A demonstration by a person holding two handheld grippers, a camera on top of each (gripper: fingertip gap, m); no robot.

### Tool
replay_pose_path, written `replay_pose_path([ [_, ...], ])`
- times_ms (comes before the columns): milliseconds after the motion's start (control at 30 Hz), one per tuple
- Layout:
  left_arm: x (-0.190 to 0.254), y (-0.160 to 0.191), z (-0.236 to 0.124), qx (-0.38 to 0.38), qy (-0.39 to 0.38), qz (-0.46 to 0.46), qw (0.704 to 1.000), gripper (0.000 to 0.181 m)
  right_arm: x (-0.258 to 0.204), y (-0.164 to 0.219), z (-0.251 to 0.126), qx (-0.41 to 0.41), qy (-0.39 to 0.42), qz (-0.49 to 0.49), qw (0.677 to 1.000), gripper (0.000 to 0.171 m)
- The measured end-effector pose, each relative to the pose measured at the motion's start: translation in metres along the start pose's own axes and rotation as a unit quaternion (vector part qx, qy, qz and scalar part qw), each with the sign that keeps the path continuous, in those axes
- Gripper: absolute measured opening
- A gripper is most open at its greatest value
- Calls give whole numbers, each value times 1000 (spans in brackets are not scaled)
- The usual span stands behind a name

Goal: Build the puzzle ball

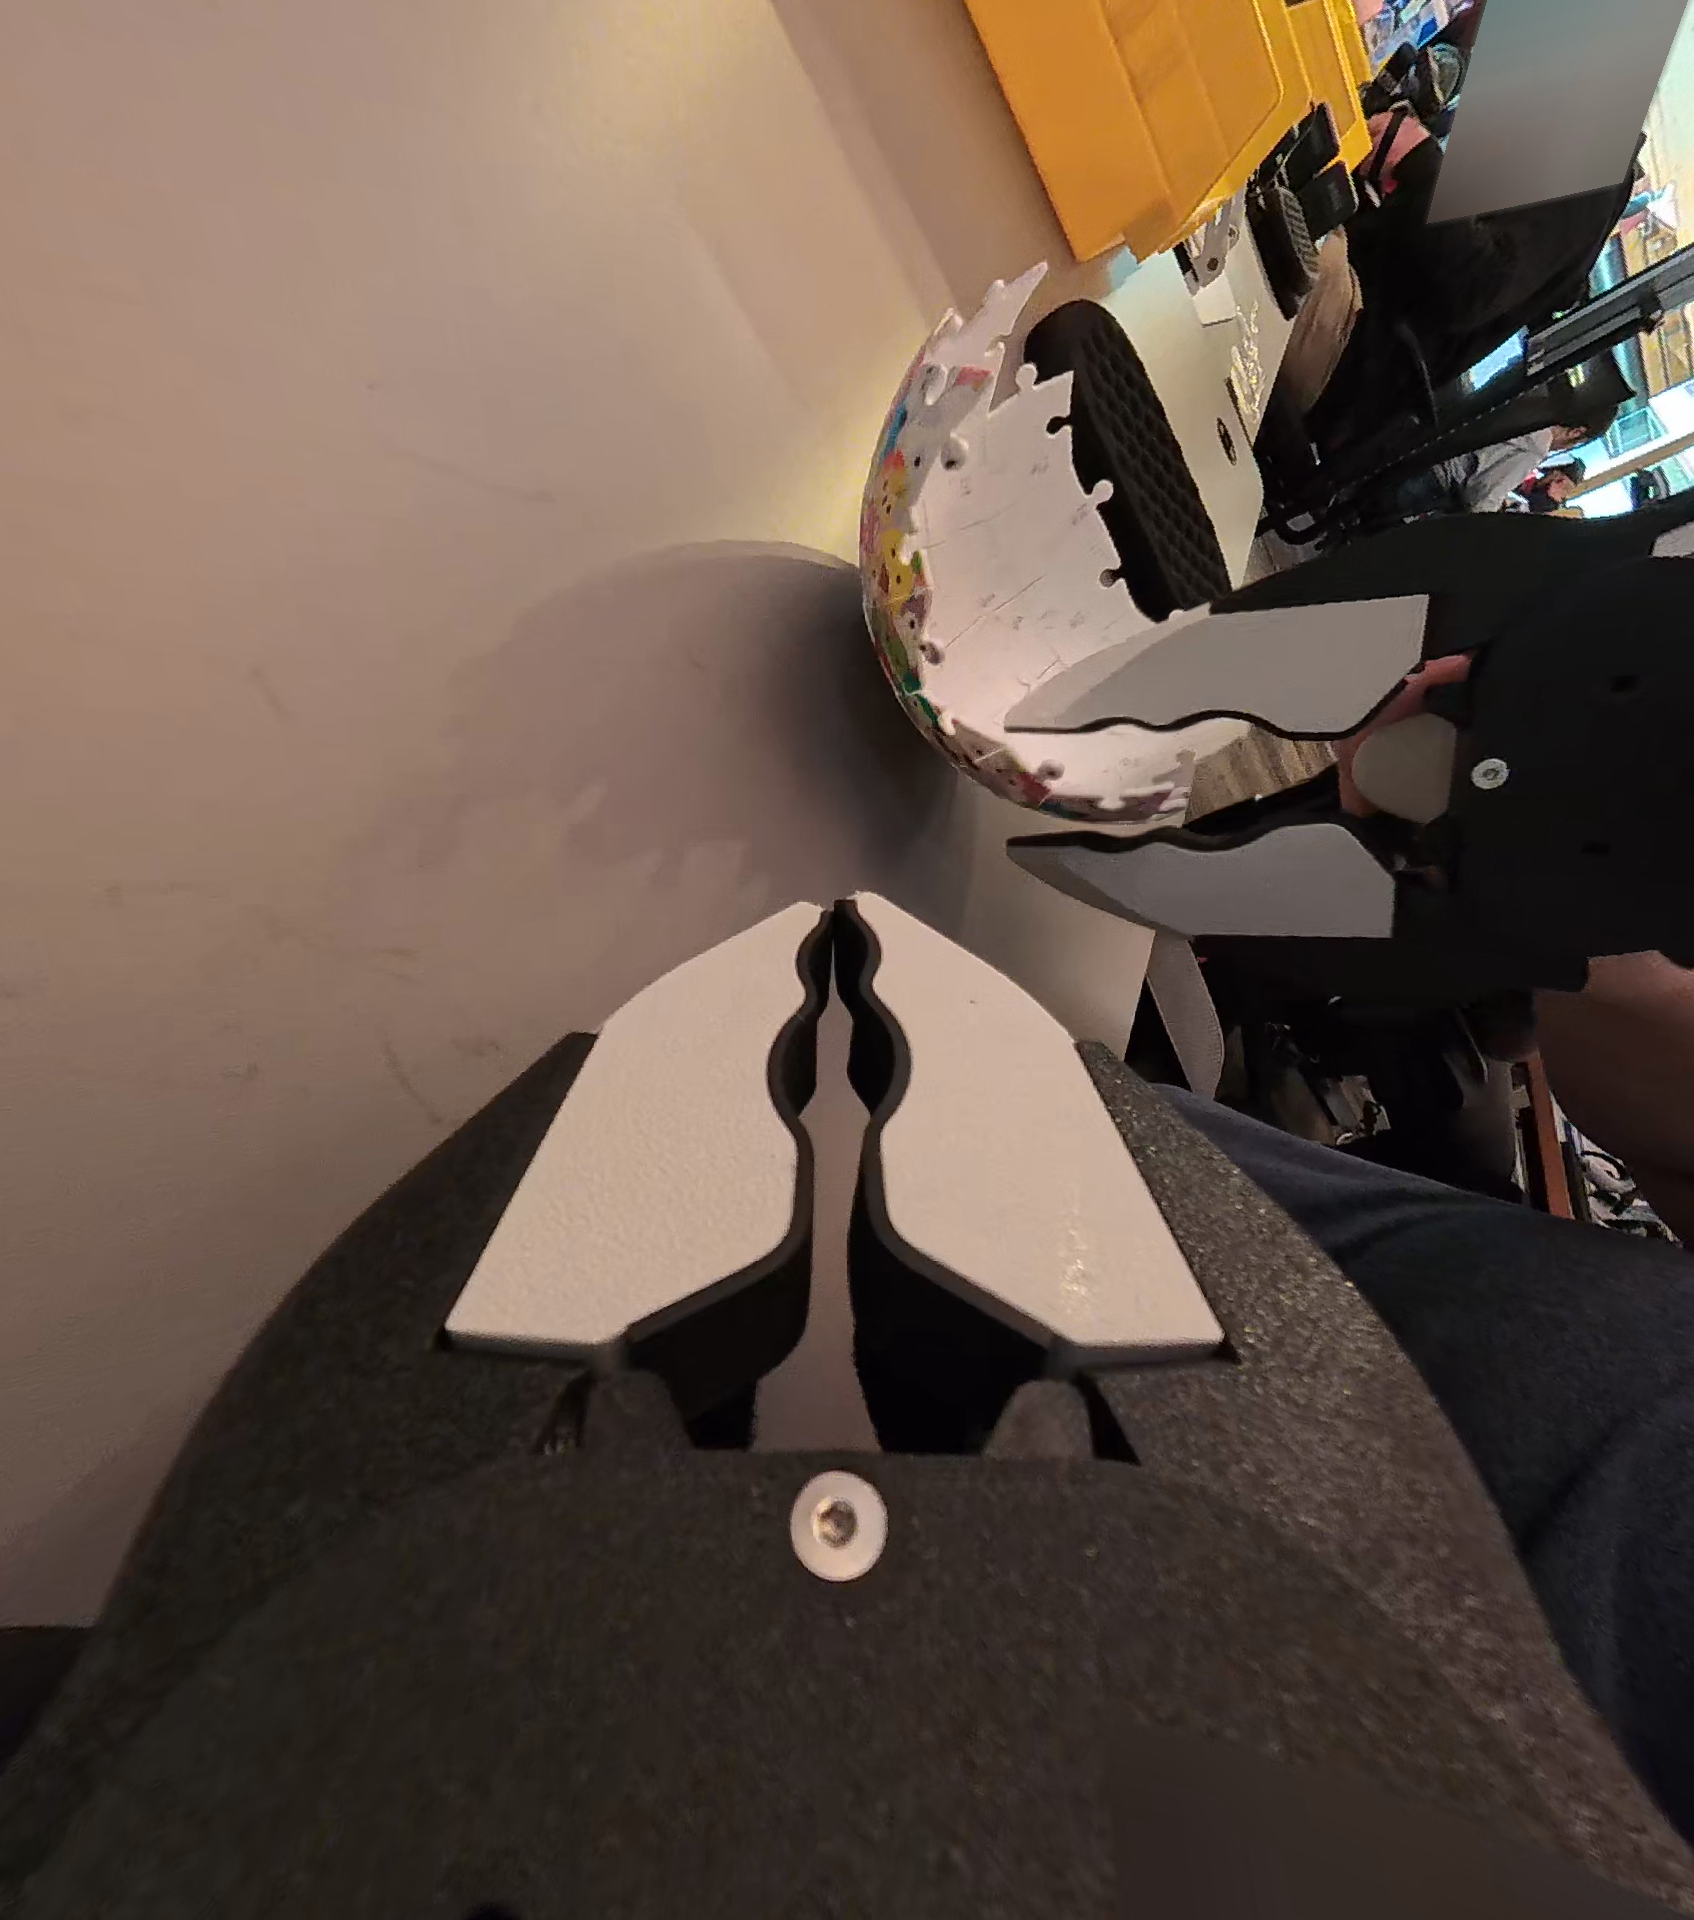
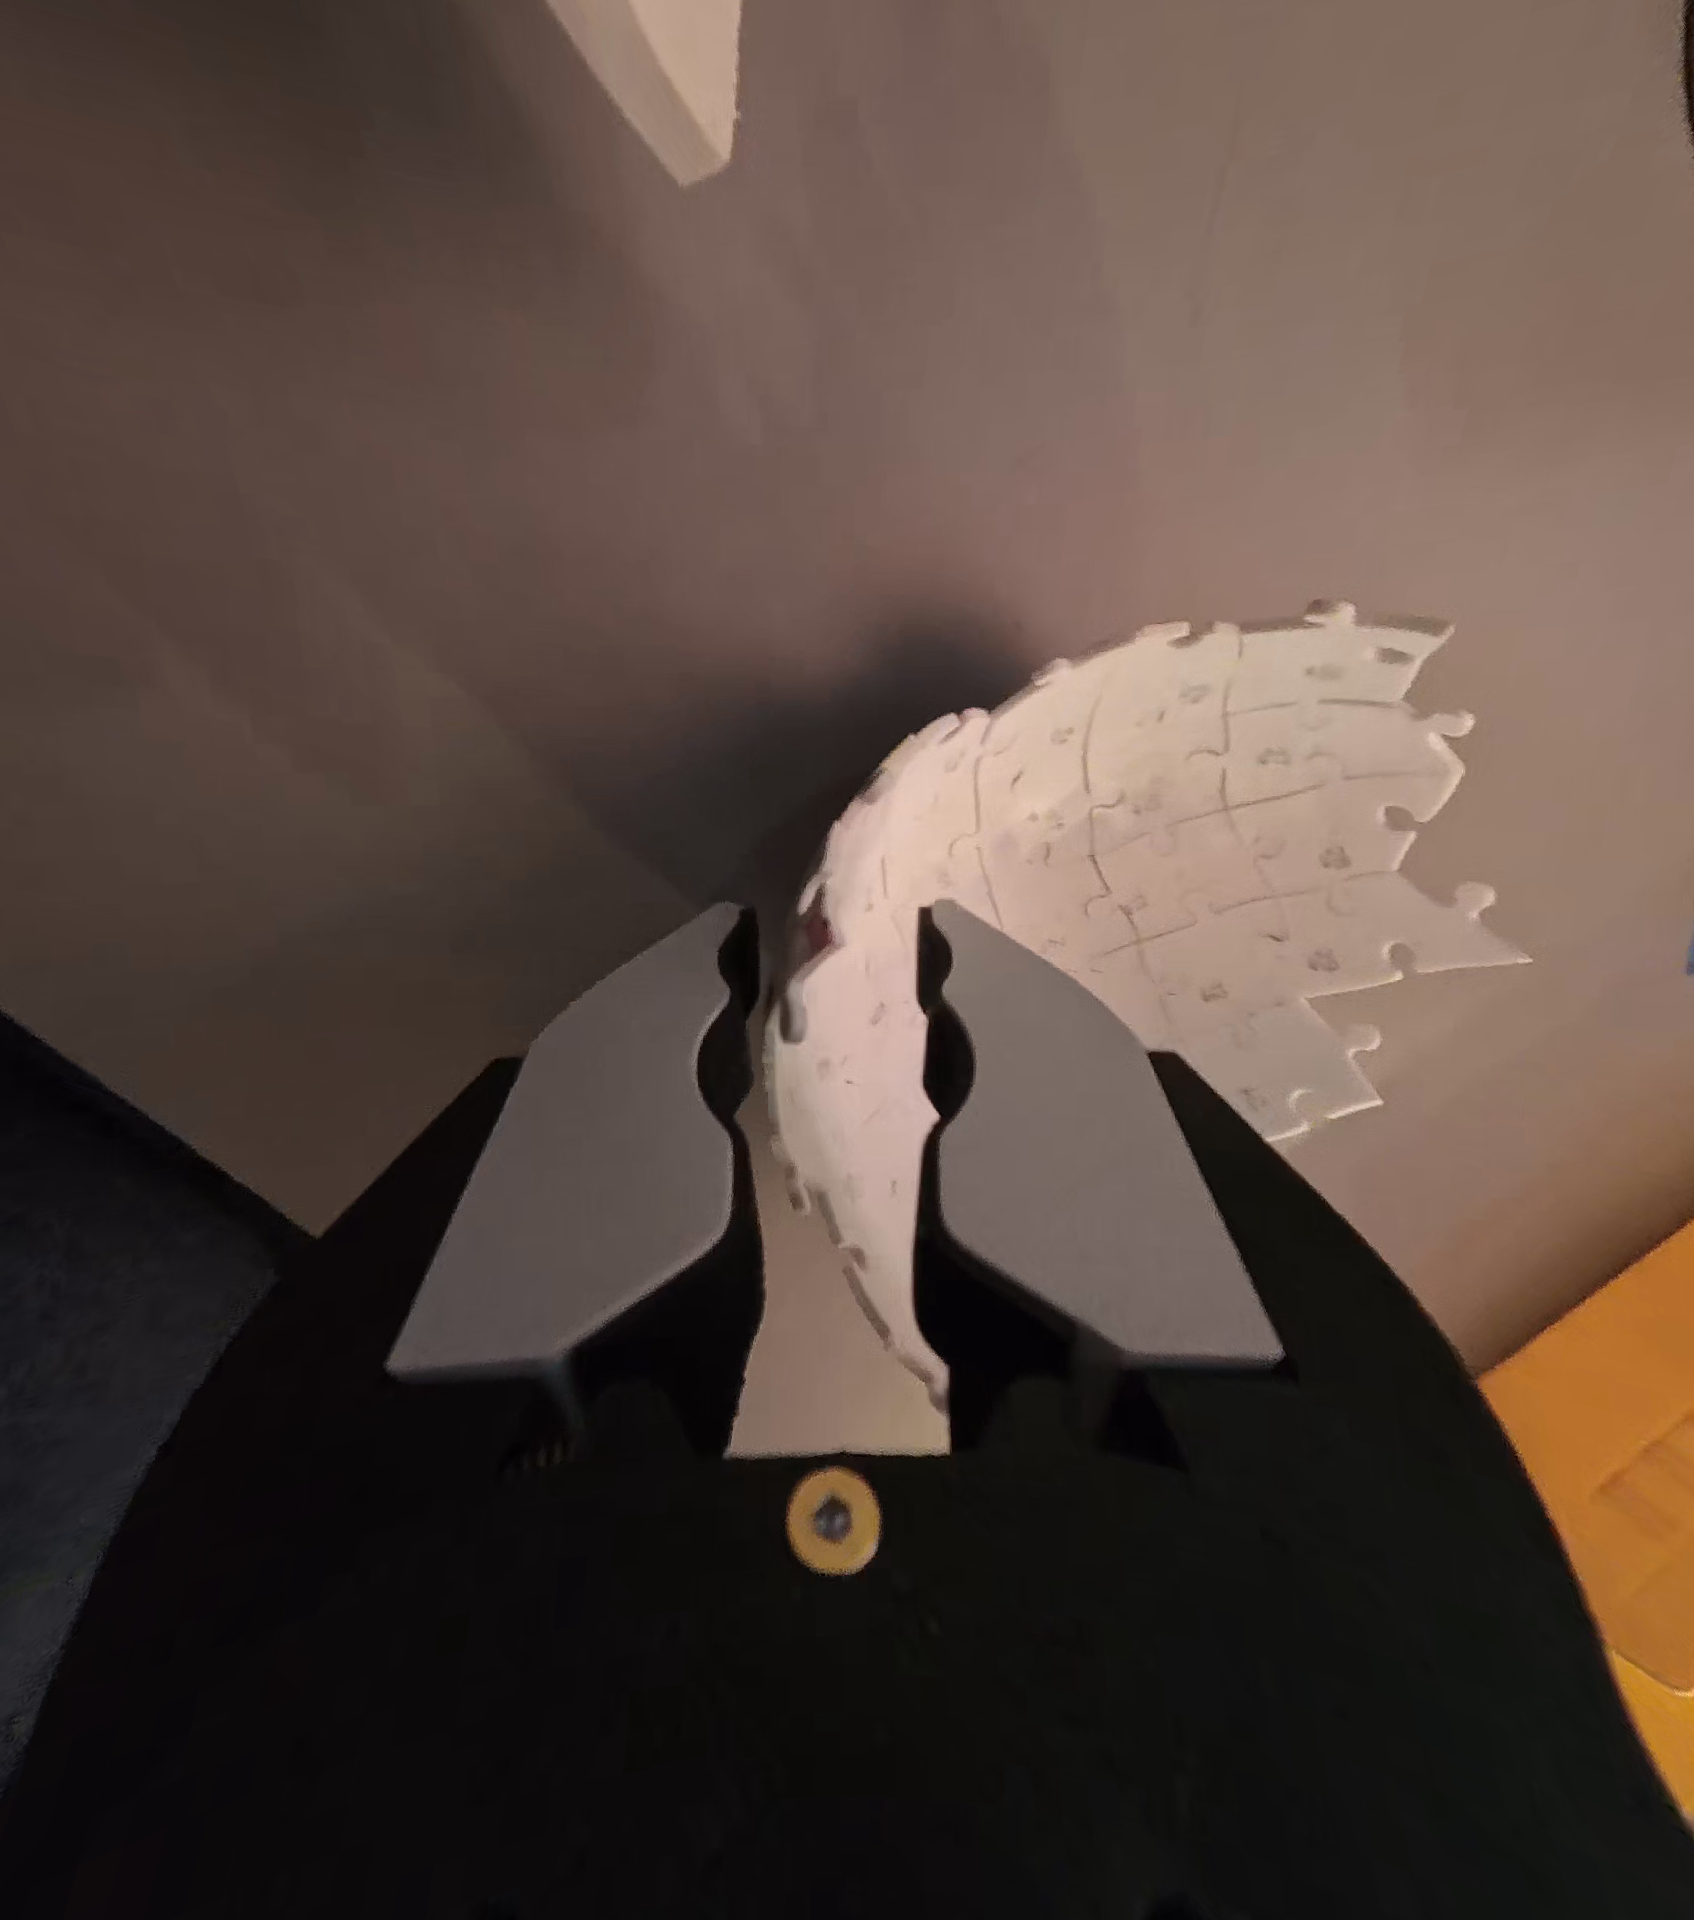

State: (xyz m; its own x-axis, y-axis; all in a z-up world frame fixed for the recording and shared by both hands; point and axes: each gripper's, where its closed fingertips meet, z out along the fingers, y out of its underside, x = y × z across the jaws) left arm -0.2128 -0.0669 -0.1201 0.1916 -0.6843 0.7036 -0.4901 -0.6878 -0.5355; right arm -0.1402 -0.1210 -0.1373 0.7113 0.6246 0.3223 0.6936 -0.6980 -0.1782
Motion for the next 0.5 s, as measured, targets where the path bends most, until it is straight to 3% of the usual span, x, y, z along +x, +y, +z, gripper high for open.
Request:
replay_pose_path([
  [200,0,0,-1,2,2,-2,1000,0,6,5,4,-22,53,-48,997,19],
  [500,0,0,-1,2,3,-1,1000,0,9,10,7,-16,43,-35,998,11],
])
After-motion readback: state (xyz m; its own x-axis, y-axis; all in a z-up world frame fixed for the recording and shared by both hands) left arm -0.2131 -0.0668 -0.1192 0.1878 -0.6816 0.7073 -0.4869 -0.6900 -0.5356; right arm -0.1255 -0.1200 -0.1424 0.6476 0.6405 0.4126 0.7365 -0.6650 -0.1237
